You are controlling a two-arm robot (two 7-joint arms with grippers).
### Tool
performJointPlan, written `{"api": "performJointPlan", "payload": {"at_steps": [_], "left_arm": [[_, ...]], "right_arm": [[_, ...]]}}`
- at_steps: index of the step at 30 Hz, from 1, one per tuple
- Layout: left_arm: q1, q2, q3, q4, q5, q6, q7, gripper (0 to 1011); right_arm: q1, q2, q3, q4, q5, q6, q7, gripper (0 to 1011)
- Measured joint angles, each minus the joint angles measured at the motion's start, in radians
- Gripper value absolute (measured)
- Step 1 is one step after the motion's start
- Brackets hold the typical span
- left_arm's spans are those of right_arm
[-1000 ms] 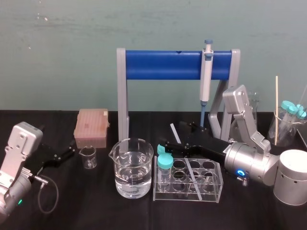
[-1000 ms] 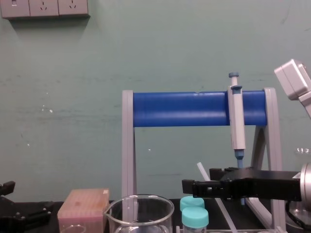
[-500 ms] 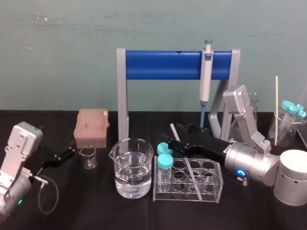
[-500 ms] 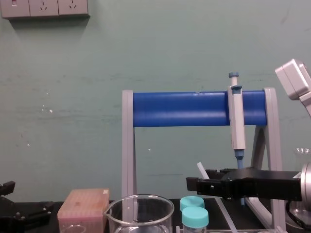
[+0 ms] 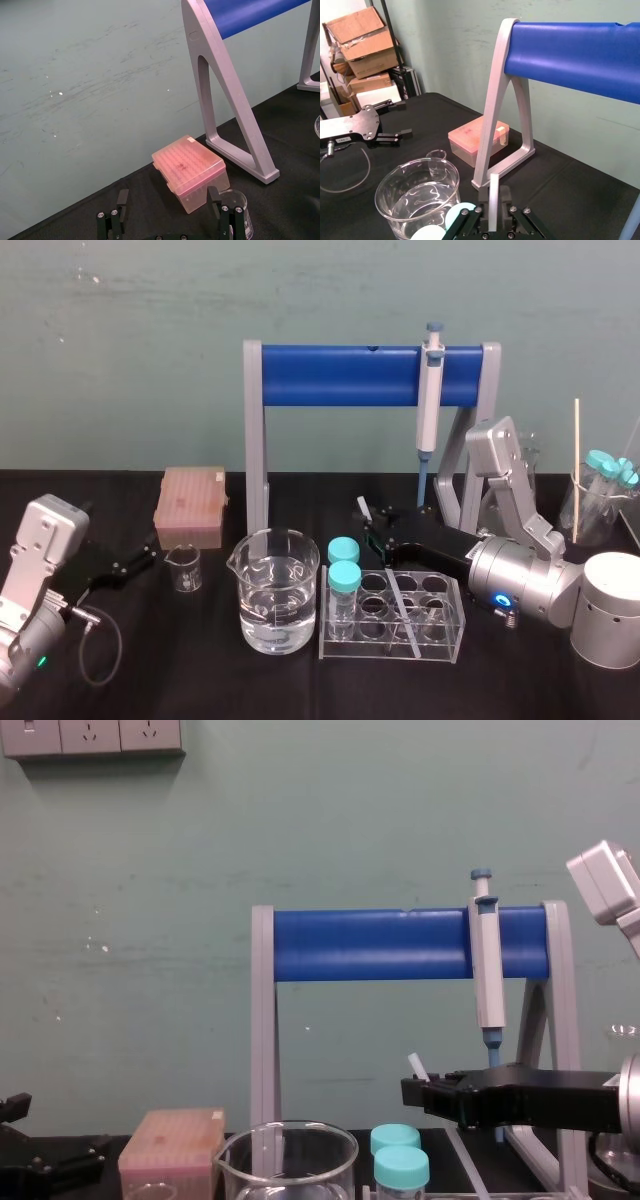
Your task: Pick up the stirring rod with one hand, then place it down.
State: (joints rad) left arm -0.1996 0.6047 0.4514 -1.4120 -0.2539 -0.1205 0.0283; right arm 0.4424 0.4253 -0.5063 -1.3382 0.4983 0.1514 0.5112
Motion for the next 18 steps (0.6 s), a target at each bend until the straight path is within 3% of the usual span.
{"api": "performJointPlan", "payload": {"at_steps": [3, 10, 18], "left_arm": [[0.0, 0.0, 0.0, 0.0, 0.0, 0.0, 0.0, 1000], [0.0, 0.0, 0.0, 0.0, 0.0, 0.0, 0.0, 1000], [0.0, 0.0, 0.0, 0.0, 0.0, 0.0, 0.0, 1000]], "right_arm": [[0.0, 0.0, 0.0, 0.0, 0.0, 0.0, 0.0, 88], [0.0, 0.0, 0.0, 0.0, 0.0, 0.0, -0.001, 72], [-0.031, -0.022, 0.036, -0.002, 0.014, -0.078, -0.016, 72]]}}
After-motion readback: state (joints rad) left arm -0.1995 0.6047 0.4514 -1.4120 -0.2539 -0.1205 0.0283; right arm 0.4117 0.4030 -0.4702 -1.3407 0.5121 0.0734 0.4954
